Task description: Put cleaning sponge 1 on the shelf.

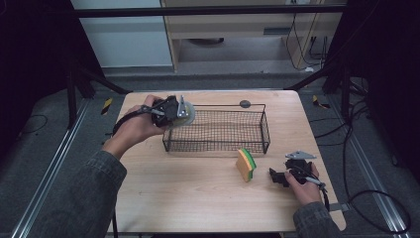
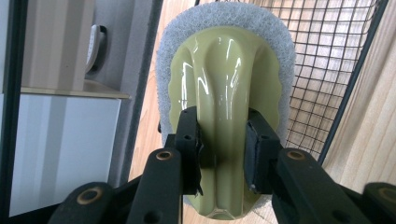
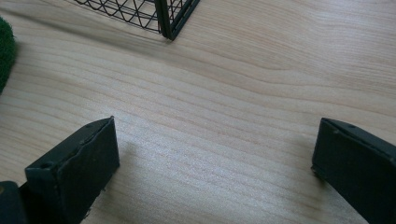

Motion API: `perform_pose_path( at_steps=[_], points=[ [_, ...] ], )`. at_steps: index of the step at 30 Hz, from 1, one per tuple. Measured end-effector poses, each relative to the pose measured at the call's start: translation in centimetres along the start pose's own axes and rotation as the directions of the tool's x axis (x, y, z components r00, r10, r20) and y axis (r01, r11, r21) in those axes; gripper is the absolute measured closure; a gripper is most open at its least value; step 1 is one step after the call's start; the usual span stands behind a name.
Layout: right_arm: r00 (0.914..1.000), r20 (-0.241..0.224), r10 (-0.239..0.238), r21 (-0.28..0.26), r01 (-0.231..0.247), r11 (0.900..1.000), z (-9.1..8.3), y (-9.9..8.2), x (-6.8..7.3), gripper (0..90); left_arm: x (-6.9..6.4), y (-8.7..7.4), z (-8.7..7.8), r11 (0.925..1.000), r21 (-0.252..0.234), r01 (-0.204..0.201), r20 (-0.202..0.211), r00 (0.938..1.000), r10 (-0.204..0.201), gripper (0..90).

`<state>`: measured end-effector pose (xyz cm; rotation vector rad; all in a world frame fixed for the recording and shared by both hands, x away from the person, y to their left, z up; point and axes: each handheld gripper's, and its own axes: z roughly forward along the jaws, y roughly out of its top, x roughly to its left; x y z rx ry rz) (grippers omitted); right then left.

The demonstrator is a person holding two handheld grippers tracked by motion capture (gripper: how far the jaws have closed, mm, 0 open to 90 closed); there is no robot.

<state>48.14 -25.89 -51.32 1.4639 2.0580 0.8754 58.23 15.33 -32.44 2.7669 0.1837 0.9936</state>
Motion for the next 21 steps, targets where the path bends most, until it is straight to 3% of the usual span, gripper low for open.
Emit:
perform_pose_path(
  at_steps=[14, 21],
  points=[
    [1.0, 0.001, 0.005, 0.0, -0.005, 1.0, -0.3, -0.3, 0.0, 0.8, -0.2, 1.3, 0.7, 0.9997, -0.002, -0.026, 0.023, 0.9994, 0.026, 70.3],
    [1.0, 0.005, 0.006, 0.001, -0.006, 1.0, -0.6, -0.6, -0.1, 0.8, -0.6, 2.0, 1.4, 0.9976, 0.003, -0.069, 0.048, 0.9965, 0.068, 70.3]
  ],
)
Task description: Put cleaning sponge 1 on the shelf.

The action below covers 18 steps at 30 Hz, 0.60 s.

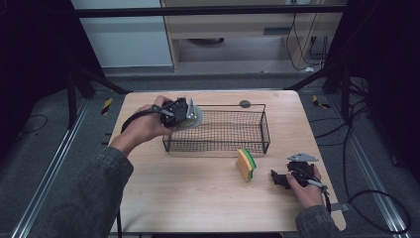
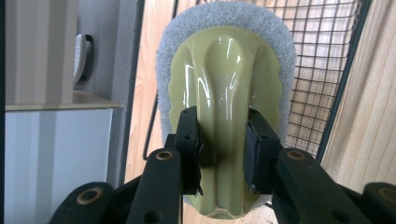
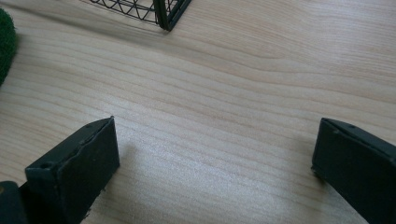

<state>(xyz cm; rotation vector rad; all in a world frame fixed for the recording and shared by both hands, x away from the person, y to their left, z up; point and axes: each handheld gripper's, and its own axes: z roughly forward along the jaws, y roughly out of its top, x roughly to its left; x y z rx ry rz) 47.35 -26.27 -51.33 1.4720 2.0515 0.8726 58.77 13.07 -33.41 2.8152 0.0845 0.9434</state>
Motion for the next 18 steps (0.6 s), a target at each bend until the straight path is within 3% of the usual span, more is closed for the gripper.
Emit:
perform_pose_path(
  at_steps=[18],
  points=[
    [1.0, 0.004, 0.004, -0.001, -0.004, 1.0, -0.3, -0.3, 0.0, 0.8, -1.0, 0.6, 2.1, 0.9989, 0.02, -0.041, 0.054, 0.9977, 0.04, 70.3]
  ],
)
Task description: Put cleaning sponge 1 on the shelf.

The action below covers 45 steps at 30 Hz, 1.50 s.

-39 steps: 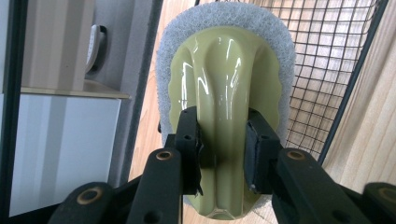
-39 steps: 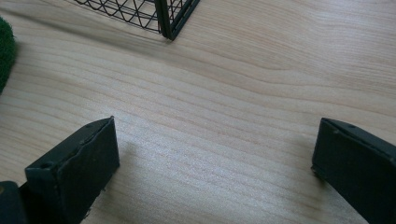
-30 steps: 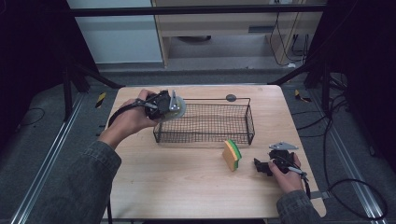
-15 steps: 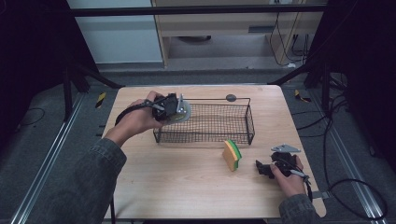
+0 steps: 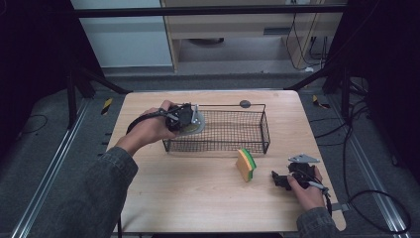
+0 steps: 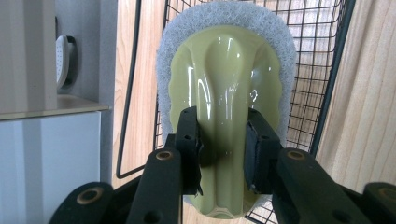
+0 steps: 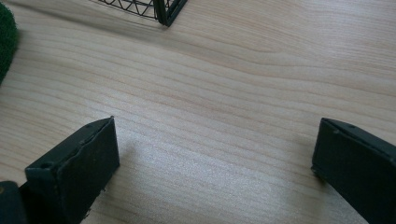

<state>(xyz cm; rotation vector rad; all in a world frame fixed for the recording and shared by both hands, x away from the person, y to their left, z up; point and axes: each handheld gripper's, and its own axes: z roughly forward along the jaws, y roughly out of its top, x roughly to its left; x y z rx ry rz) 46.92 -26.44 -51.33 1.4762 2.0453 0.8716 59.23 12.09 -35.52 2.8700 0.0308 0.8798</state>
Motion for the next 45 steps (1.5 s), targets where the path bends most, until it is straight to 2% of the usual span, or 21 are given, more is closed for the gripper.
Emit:
perform_pose_path(
  at_steps=[9, 10, 14, 15, 19, 20, 23, 25, 26, 28, 29, 32, 33, 34, 38, 40, 41, 45],
  points=[
    [1.0, 0.0, 0.0, 0.0, 0.0, 1.0, 0.0, 0.0, 0.0, 0.8, -0.4, 0.0, 0.8, 1.0, -0.002, -0.005, 0.01, 0.9999, 0.005, 70.3],
    [1.0, 0.0, 0.0, 0.0, 0.0, 1.0, 0.0, 0.0, 0.0, 0.8, -0.3, 0.0, 0.8, 0.9999, 0.01, -0.007, 0.016, 0.9999, 0.007, 70.3],
    [1.0, 0.001, 0.0, 0.0, 0.0, 1.0, 0.0, 0.0, 0.0, 0.8, -0.4, -0.2, 1.2, 1.0, -0.001, -0.001, 0.017, 0.9998, 0.002, 70.3],
    [1.0, 0.0, -0.001, 0.0, 0.001, 1.0, 0.0, 0.0, 0.0, 0.8, -0.3, -0.1, 1.1, 0.9999, 0.012, -0.003, 0.024, 0.9997, 0.002, 70.3],
    [1.0, 0.0, 0.0, 0.0, 0.0, 1.0, 0.0, 0.0, 0.0, 0.8, -0.6, -0.2, 1.5, 1.0, -0.001, 0.005, 0.028, 0.9996, -0.005, 70.3],
    [1.0, 0.0, -0.001, 0.0, 0.001, 1.0, 0.0, 0.0, 0.0, 0.8, -0.5, -0.2, 1.5, 0.9999, 0.016, -0.003, 0.034, 0.9994, 0.003, 70.2],
    [1.0, 0.0, -0.001, 0.0, 0.001, 1.0, 0.0, 0.0, 0.0, 0.8, -0.6, -0.3, 1.8, 1.0, 0.008, 0.002, 0.033, 0.9994, -0.002, 70.3],
    [1.0, 0.0, 0.0, 0.0, 0.0, 1.0, 0.0, 0.0, 0.0, 0.8, -0.7, -0.3, 1.8, 0.9998, 0.019, 0.007, 0.043, 0.9991, -0.008, 70.3],
    [1.0, 0.0, -0.001, 0.0, 0.001, 1.0, 0.0, 0.0, 0.0, 0.8, -0.6, -0.3, 1.9, 0.9999, 0.017, -0.002, 0.04, 0.9992, 0.002, 70.3],
    [1.0, 0.0, 0.0, 0.0, 0.0, 1.0, 0.0, 0.0, 0.0, 0.8, -0.9, -0.4, 2.2, 0.9998, 0.013, 0.015, 0.051, 0.9986, -0.016, 70.3],
    [1.0, 0.0, 0.0, 0.0, 0.0, 1.0, 0.0, 0.0, 0.0, 0.8, -0.8, -0.4, 2.2, 0.9997, 0.022, -0.002, 0.049, 0.9988, 0.001, 70.2],
    [1.0, 0.0, -0.001, 0.0, 0.001, 1.0, 0.0, 0.0, 0.0, 0.8, -1.0, -0.6, 2.7, 0.9997, 0.018, 0.019, 0.058, 0.9981, -0.02, 70.3],
    [1.0, 0.0, -0.001, 0.0, 0.001, 1.0, 0.0, 0.0, 0.0, 0.8, -0.9, -0.6, 2.7, 0.9995, 0.029, 0.009, 0.06, 0.9981, -0.011, 70.2],
    [1.0, 0.0, -0.001, 0.0, 0.001, 1.0, 0.0, 0.0, 0.0, 0.8, -1.0, -0.8, 2.9, 0.9994, 0.024, 0.023, 0.064, 0.9976, -0.025, 70.2],
    [1.0, 0.0, -0.001, 0.0, 0.001, 1.0, 0.0, 0.0, 0.0, 0.8, -1.2, -1.0, 3.3, 0.9991, 0.027, 0.032, 0.074, 0.9967, -0.033, 70.2],
    [1.0, 0.0, 0.0, 0.0, 0.0, 1.0, 0.0, 0.0, 0.0, 0.8, -1.1, -1.1, 3.4, 0.9992, 0.035, 0.019, 0.074, 0.997, -0.022, 70.2],
    [1.0, 0.0, -0.001, 0.0, 0.001, 1.0, 0.0, 0.0, 0.0, 0.8, -1.2, -1.1, 3.5, 0.9988, 0.036, 0.033, 0.081, 0.9961, -0.035, 70.2],
    [1.0, 0.0, -0.001, 0.0, 0.001, 1.0, 0.0, 0.0, 0.0, 0.8, -1.2, -1.1, 3.7, 0.9988, 0.039, 0.028, 0.084, 0.996, -0.032, 70.2]
  ],
)
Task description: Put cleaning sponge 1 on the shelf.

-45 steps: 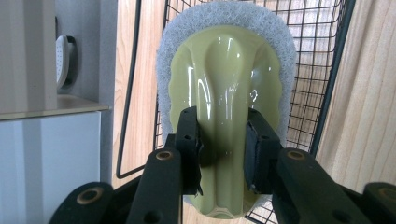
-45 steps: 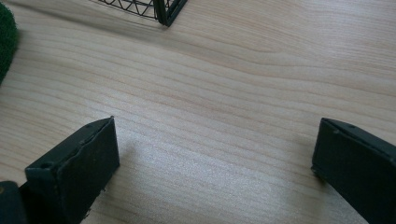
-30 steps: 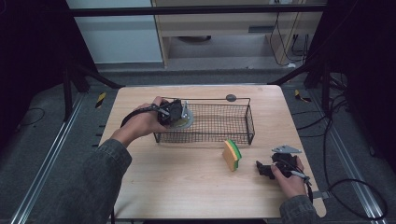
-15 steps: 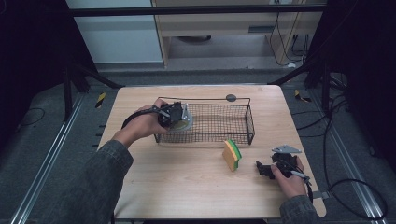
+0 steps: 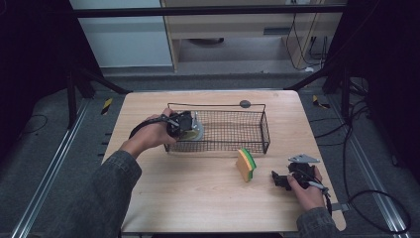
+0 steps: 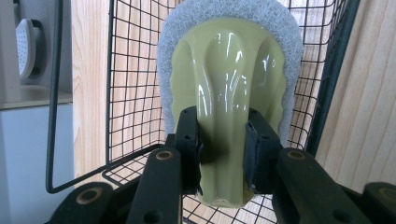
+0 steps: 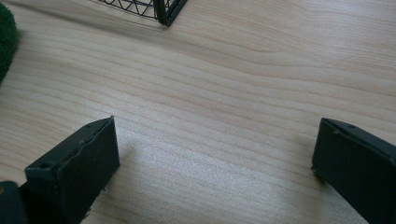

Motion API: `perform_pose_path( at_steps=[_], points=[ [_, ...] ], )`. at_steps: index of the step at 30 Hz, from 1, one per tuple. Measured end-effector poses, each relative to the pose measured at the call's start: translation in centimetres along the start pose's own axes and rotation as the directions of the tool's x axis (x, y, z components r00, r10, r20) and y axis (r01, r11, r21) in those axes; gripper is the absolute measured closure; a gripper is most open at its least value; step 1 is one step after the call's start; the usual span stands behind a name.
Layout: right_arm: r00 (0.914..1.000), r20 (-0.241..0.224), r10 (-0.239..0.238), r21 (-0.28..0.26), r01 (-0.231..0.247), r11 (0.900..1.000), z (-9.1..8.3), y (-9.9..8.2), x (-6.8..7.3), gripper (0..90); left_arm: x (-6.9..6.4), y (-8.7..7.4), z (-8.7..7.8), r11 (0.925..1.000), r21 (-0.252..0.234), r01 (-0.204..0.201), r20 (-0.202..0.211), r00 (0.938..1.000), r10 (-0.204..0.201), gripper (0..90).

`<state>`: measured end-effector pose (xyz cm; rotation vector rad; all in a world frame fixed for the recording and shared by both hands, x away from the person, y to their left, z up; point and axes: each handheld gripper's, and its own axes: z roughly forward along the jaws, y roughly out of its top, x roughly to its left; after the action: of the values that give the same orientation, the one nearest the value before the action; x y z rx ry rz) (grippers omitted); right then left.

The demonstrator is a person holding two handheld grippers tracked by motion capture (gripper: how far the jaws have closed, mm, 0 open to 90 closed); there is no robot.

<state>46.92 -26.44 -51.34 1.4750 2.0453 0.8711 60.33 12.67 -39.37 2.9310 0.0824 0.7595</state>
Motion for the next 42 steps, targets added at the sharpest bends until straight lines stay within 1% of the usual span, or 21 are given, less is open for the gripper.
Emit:
perform_pose_path(
  at_steps=[1, 2, 3, 4, 5, 7, 12, 15, 16, 17, 19, 22, 23, 25, 30, 33, 35, 38, 39, 40, 42],
  points=[
    [1.0, 0.0, 0.0, 0.0, 0.0, 1.0, 0.0, 0.0, 0.0, 0.8, 0.1, 0.0, 0.0, 1.0, 0.0, -0.004, -0.001, 1.0, 0.004, 70.2],
    [1.0, 0.0, 0.0, 0.0, 0.0, 1.0, 0.0, 0.0, 0.0, 0.8, 0.0, 0.0, 0.1, 1.0, 0.0, 0.006, 0.003, 1.0, -0.006, 70.2],
    [1.0, 0.0, 0.001, 0.0, -0.001, 1.0, 0.0, 0.0, 0.0, 0.8, 0.0, 0.0, 0.2, 1.0, 0.001, 0.006, 0.007, 1.0, -0.006, 70.2],
    [1.0, 0.0, 0.0, 0.0, 0.0, 1.0, 0.0, 0.0, 0.0, 0.8, 0.1, 0.0, 0.2, 1.0, 0.001, -0.001, 0.005, 1.0, 0.001, 70.2],
    [1.0, 0.0, 0.0, 0.0, 0.0, 1.0, 0.0, 0.0, 0.0, 0.8, 0.1, 0.0, 0.3, 0.9999, 0.001, 0.013, 0.014, 0.9998, -0.013, 70.1],
    [1.0, 0.0, 0.0, 0.0, 0.0, 1.0, 0.0, 0.0, 0.0, 0.8, 0.1, 0.0, 0.3, 0.9998, -0.002, 0.02, 0.019, 0.9996, -0.02, 70.1],
    [1.0, 0.0, 0.0, 0.0, 0.0, 1.0, 0.0, 0.0, 0.0, 0.8, 0.2, -0.1, 0.5, 0.9995, -0.001, 0.031, 0.039, 0.9988, -0.031, 69.9],
    [1.0, 0.001, 0.001, 0.0, -0.001, 1.0, 0.0, 0.0, 0.0, 0.8, 0.3, -0.2, 0.6, 0.9993, -0.01, 0.035, 0.041, 0.9986, -0.035, 70.2],
    [1.0, 0.0, 0.001, 0.0, -0.001, 1.0, 0.0, 0.0, 0.0, 0.8, 0.3, -0.2, 0.6, 0.9993, -0.008, 0.037, 0.046, 0.9983, -0.036, 70.4],
    [1.0, 0.001, 0.002, 0.0, -0.002, 1.0, 0.0, 0.0, 0.0, 0.8, 0.3, -0.1, 0.6, 0.9994, 0.006, 0.034, 0.052, 0.9981, -0.034, 70.5],
    [1.0, 0.0, 0.0, 0.0, 0.0, 1.0, 0.0, 0.0, 0.0, 0.8, 0.3, -0.2, 0.7, 0.9993, 0.009, 0.036, 0.057, 0.9977, -0.036, 70.6],
    [1.0, 0.0, 0.0, 0.0, 0.0, 1.0, 0.0, 0.0, 0.0, 0.8, 0.2, -0.3, 1.0, 0.9992, 0.0, 0.04, 0.059, 0.9975, -0.04, 70.7],
    [1.0, 0.0, 0.001, 0.0, -0.001, 1.0, 0.0, 0.0, 0.0, 0.8, 0.2, -0.3, 0.9, 0.9992, 0.011, 0.039, 0.066, 0.9971, -0.039, 70.6],
    [1.0, 0.001, 0.001, 0.0, -0.001, 1.0, 0.0, 0.0, 0.0, 0.8, 0.1, -0.3, 1.0, 0.9991, 0.006, 0.041, 0.067, 0.9969, -0.042, 70.7],
    [1.0, 0.0, 0.001, 0.0, -0.001, 1.0, 0.0, 0.0, 0.0, 0.8, 0.2, -0.5, 1.0, 0.9988, 0.012, 0.047, 0.067, 0.9966, -0.047, 70.1],
    [1.0, 0.0, 0.001, 0.0, -0.001, 1.0, 0.0, 0.0, 0.0, 0.8, 0.2, -0.6, 0.9, 0.9982, 0.003, 0.06, 0.08, 0.995, -0.06, 67.7],
    [1.0, 0.001, 0.002, 0.0, -0.002, 1.0, 0.0, 0.0, 0.0, 0.8, 0.2, -0.6, 0.8, 0.9982, -0.002, 0.06, 0.078, 0.9952, -0.06, 67.1],
    [1.0, 0.0, 0.001, 0.0, -0.001, 1.0, 0.0, 0.0, 0.0, 0.8, 0.4, -0.7, 0.3, 0.9961, -0.031, 0.082, 0.088, 0.993, -0.079, 66.9],
    [1.0, 0.0, 0.001, 0.0, -0.001, 1.0, 0.0, 0.0, 0.0, 0.8, 0.6, -0.7, 0.1, 0.9958, -0.042, 0.082, 0.081, 0.9936, -0.078, 66.7],
    [1.0, 0.0, 0.001, 0.0, -0.001, 1.0, 0.0, 0.0, 0.0, 0.8, 0.6, -0.8, 0.0, 0.9939, -0.049, 0.098, 0.084, 0.992, -0.094, 66.5],
    [1.0, 0.0, 0.0, 0.0, 0.0, 1.0, 0.0, 0.0, 0.0, 0.8, 0.8, -0.8, -0.3, 0.9923, -0.063, 0.107, 0.076, 0.9919, -0.102, 66.2]
  ],
)
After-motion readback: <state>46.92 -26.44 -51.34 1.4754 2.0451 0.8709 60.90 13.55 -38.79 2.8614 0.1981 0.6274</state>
